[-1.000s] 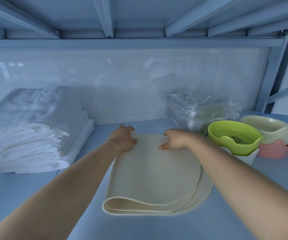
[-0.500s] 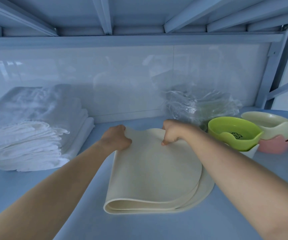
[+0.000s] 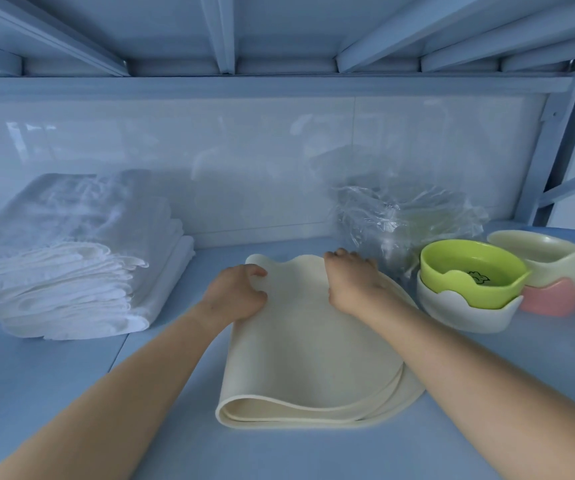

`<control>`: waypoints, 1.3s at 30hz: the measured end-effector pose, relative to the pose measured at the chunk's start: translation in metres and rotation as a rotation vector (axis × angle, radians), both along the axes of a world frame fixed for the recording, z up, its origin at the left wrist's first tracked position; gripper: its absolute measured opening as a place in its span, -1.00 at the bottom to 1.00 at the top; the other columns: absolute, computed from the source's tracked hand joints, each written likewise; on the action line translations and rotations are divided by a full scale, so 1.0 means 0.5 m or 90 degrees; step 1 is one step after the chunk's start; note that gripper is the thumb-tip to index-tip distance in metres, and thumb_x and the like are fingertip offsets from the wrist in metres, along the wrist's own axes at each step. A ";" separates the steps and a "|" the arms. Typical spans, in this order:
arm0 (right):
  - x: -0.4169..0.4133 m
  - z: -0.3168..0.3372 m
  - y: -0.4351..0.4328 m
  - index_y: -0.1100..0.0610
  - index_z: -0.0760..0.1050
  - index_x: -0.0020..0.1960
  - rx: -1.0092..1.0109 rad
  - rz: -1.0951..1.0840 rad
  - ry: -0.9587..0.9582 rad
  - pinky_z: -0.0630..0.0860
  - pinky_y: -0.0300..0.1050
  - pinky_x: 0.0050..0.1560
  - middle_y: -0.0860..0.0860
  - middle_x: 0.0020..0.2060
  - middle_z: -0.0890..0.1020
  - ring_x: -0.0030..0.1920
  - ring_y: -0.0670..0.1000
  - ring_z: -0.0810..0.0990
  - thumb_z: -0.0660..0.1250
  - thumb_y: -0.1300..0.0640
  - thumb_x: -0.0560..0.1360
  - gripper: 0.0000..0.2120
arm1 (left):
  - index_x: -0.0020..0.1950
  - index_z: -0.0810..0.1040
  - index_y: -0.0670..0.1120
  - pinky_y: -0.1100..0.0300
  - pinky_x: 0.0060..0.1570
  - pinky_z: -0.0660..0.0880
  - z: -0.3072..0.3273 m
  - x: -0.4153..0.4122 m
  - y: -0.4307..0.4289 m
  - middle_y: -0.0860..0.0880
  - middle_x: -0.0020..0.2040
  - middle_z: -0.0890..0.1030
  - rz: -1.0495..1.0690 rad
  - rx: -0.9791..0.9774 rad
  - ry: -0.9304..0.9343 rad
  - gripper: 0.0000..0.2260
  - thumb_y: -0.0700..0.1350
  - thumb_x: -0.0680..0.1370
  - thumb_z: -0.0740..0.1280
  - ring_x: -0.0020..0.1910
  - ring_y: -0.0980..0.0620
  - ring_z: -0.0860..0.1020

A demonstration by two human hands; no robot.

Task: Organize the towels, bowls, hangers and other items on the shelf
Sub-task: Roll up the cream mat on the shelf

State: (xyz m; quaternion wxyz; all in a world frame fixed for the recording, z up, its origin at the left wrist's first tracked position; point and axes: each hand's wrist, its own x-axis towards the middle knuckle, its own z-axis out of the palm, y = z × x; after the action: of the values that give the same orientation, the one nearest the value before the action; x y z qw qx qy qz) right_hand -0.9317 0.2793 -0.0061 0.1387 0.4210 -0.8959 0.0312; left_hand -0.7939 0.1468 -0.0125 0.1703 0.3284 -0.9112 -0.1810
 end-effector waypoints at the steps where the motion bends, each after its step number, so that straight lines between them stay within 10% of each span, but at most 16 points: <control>1: 0.003 0.000 -0.001 0.15 0.36 0.18 -0.009 0.002 0.012 0.35 -0.02 0.09 0.07 0.13 0.47 0.18 0.12 0.46 0.32 0.32 0.39 -0.62 | 0.30 0.44 0.09 0.28 0.04 0.34 -0.001 0.001 0.000 0.00 0.31 0.44 0.005 0.014 0.020 -0.60 -0.10 0.47 0.29 0.25 0.00 0.42; 11: -0.053 0.072 -0.068 0.23 0.48 0.05 -0.150 0.111 0.030 0.46 -0.03 -0.01 0.18 0.02 0.58 0.07 0.19 0.54 0.20 0.47 0.33 -0.66 | 0.33 0.45 -0.02 0.19 0.20 0.34 0.047 -0.024 -0.048 -0.13 0.34 0.39 0.052 -0.053 0.155 -0.56 -0.18 0.45 0.35 0.26 -0.10 0.44; 17: -0.056 -0.007 -0.059 0.17 0.41 0.33 -0.091 0.211 -0.063 0.27 -0.12 0.35 0.10 0.33 0.45 0.34 0.10 0.40 0.29 0.27 0.48 -0.58 | 0.35 0.42 0.05 0.25 0.30 0.21 0.017 0.008 -0.034 -0.05 0.41 0.30 -0.082 -0.100 -0.054 -0.61 0.01 0.53 0.29 0.36 -0.02 0.34; 30: 0.063 -0.066 0.116 0.20 0.63 0.01 -0.174 0.455 -0.179 0.44 -0.29 0.11 0.04 0.00 0.67 0.04 -0.05 0.60 0.33 0.13 0.50 -0.82 | 0.20 0.50 0.20 0.34 0.24 0.23 0.015 0.110 0.058 0.21 0.25 0.42 -0.340 -0.076 -0.152 -0.70 0.23 0.51 0.23 0.26 0.24 0.36; 39: 0.054 -0.058 0.137 0.00 0.45 0.32 -0.046 0.416 -0.232 0.21 -0.27 0.41 -0.13 0.37 0.40 0.36 -0.21 0.34 0.28 -0.44 0.24 -0.22 | 0.29 0.44 0.20 0.29 0.26 0.29 0.013 0.138 0.059 0.21 0.33 0.39 -0.351 -0.203 -0.142 -0.46 0.33 0.34 0.35 0.32 0.23 0.32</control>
State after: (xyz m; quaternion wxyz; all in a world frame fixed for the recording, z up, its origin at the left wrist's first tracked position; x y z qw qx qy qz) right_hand -0.9046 0.3479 -0.0350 -0.0258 0.6671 -0.7225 0.1797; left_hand -0.7248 0.1764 -0.0059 0.0636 0.0568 -0.9956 -0.0380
